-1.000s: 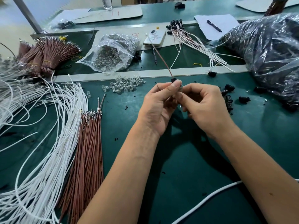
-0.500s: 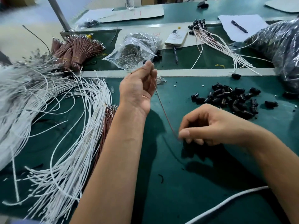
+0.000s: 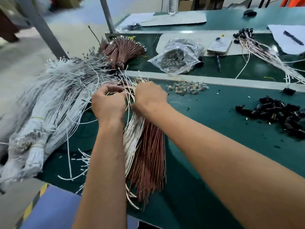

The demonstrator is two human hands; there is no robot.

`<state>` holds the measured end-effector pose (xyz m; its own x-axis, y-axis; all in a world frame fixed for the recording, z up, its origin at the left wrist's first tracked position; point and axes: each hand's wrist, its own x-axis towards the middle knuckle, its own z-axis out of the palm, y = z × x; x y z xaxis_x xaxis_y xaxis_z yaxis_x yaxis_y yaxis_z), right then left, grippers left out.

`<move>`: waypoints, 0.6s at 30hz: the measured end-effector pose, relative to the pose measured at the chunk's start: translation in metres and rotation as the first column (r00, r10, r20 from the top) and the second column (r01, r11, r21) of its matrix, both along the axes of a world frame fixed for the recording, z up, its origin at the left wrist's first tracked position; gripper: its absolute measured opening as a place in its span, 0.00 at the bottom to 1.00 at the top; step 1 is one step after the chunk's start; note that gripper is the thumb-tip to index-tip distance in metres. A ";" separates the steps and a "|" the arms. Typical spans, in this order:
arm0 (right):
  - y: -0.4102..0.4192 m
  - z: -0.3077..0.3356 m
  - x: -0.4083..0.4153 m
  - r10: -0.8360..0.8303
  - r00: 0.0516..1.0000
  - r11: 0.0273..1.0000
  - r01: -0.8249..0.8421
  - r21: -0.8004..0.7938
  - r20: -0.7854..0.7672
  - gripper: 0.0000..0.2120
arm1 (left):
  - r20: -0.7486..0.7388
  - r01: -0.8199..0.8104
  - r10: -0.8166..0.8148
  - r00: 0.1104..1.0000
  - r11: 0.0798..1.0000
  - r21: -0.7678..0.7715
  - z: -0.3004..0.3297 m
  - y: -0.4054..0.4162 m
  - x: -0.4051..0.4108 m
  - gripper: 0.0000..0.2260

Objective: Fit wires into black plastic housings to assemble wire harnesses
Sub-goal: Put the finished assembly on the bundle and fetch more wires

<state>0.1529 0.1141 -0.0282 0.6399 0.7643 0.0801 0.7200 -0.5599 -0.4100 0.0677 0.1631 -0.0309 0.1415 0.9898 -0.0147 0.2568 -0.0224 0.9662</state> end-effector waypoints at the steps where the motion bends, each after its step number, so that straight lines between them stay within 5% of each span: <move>1: 0.002 -0.001 0.001 -0.012 1.000 1.000 0.012 -0.014 -0.028 0.12 | -0.025 0.026 -0.026 0.999 1.000 0.005 -0.002 0.003 -0.001 0.05; 4: 0.007 -0.001 0.013 -0.035 0.983 0.999 0.034 -0.010 -0.178 0.05 | -0.110 0.096 -0.094 0.989 0.995 0.018 -0.005 0.009 -0.004 0.06; 6: 0.008 -0.002 0.023 -0.068 0.948 0.998 0.064 -0.021 -0.311 0.14 | -0.116 0.126 -0.126 0.985 0.992 -0.010 -0.006 0.008 -0.004 0.07; 10: -0.004 0.008 0.031 -0.007 0.757 0.963 0.182 0.200 -0.654 0.10 | -0.102 0.245 -0.249 0.963 0.968 -0.053 0.002 -0.003 -0.002 0.08; 15: -0.041 0.046 0.054 0.198 0.598 0.790 0.371 0.488 -0.777 0.10 | 0.110 0.498 -0.487 0.867 0.859 -0.123 0.033 -0.024 0.007 0.02; 18: -0.072 0.062 0.083 0.285 0.571 0.643 0.482 0.596 -0.770 0.12 | 0.107 0.642 -0.633 0.767 0.761 -0.098 0.051 -0.043 0.019 0.03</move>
